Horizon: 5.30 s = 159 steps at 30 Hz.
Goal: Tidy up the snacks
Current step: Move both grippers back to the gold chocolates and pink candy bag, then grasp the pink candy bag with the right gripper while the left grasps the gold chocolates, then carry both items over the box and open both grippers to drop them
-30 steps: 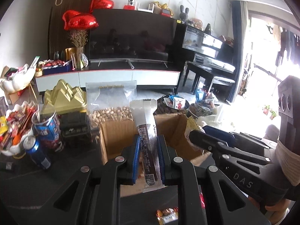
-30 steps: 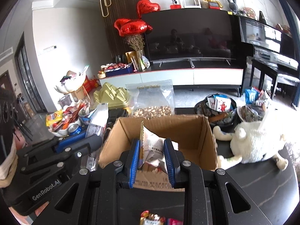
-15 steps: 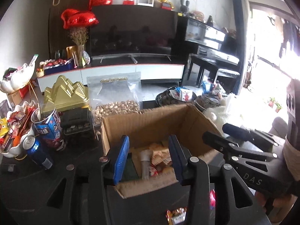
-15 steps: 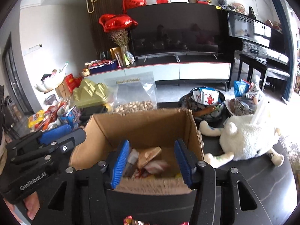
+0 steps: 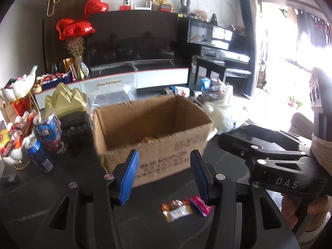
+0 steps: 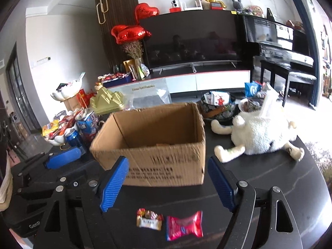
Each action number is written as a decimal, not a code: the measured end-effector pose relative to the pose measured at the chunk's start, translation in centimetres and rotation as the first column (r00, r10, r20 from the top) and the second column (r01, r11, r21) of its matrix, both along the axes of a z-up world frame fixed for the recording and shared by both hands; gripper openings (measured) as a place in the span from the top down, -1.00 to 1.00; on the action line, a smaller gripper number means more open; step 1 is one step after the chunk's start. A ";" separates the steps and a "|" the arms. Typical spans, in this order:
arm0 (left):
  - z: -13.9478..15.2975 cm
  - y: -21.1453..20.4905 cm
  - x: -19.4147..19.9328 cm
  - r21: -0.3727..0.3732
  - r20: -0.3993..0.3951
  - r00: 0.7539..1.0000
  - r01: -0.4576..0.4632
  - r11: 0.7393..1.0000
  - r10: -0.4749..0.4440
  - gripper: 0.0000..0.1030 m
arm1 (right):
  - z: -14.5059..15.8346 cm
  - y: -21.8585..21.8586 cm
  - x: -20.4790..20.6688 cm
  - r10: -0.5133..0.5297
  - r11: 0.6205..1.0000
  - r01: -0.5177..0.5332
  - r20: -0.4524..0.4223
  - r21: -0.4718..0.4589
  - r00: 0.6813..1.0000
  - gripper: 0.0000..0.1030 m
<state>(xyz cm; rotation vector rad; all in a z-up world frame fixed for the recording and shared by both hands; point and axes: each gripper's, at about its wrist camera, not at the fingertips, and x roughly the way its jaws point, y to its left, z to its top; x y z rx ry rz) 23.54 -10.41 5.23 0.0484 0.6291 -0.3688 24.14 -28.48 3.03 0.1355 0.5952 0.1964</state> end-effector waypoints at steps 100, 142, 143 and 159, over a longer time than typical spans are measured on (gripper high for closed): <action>-11.4 -0.9 1.8 0.054 -0.216 0.970 0.126 0.991 -0.111 0.62 | -12.6 1.0 0.1 0.007 1.000 -0.003 -0.269 0.015 0.963 0.07; 3.0 3.2 9.0 0.008 -0.053 0.999 -0.004 1.000 0.004 0.62 | 3.1 4.6 7.5 0.072 0.994 -0.077 -0.063 -0.081 0.995 0.07; 2.8 3.2 9.3 0.005 -0.058 0.998 -0.005 1.000 0.005 0.62 | 3.2 4.6 7.9 0.069 0.994 -0.074 -0.062 -0.084 0.996 0.07; 1.5 3.6 11.7 0.088 -0.032 0.996 -0.082 0.993 0.085 -0.08 | 1.0 3.9 12.4 -0.019 0.992 0.001 -0.145 -0.125 0.989 -0.23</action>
